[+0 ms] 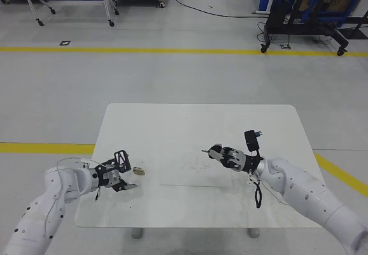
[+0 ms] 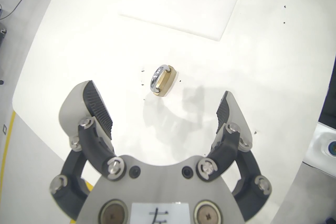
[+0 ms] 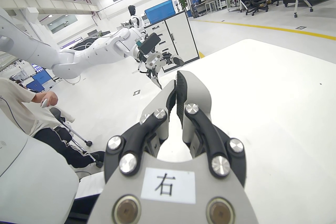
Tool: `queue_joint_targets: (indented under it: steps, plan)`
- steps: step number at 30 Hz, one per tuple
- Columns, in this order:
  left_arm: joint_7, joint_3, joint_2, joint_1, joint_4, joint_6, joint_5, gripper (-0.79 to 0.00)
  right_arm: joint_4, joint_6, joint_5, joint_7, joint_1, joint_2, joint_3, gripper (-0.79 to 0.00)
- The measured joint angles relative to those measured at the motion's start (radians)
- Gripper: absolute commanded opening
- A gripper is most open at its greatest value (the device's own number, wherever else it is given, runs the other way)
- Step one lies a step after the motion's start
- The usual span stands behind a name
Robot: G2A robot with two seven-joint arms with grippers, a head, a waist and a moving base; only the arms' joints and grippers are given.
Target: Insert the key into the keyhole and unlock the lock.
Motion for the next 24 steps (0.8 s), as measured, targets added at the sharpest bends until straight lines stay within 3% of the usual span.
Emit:
queue_joint_targets:
  steps: [5, 6, 7, 8, 11, 18, 24]
  plan:
    - [0.008, 0.057, -0.012, -0.057, 0.049, 0.001, -0.022, 0.0, 0.003, 0.0, 0.003, -0.004, 0.01, 0.0, -0.011, -0.785]
    - [0.009, 0.07, -0.015, -0.072, 0.061, -0.002, -0.024, -0.034, 0.003, 0.0, 0.003, -0.004, 0.01, 0.0, -0.011, -0.785]
    - [0.008, 0.078, -0.017, -0.082, 0.071, -0.003, -0.024, -0.12, 0.003, 0.0, 0.003, -0.004, 0.01, 0.0, -0.011, -0.785]
    - [0.006, 0.086, -0.018, -0.092, 0.082, -0.006, -0.024, -0.262, 0.003, 0.0, 0.003, -0.004, 0.01, 0.0, -0.01, -0.785]
    - [0.001, 0.102, -0.021, -0.119, 0.117, -0.024, -0.026, -0.394, 0.003, 0.0, 0.003, -0.004, 0.01, 0.0, -0.01, -0.785]
    - [-0.002, 0.143, -0.02, -0.151, 0.148, -0.034, -0.045, -0.4, 0.003, 0.0, 0.003, -0.004, 0.01, 0.0, -0.01, -0.785]
    - [-0.01, 0.16, -0.018, -0.165, 0.163, -0.034, -0.059, -0.48, 0.003, 0.0, 0.003, -0.004, 0.01, 0.0, -0.01, -0.785]
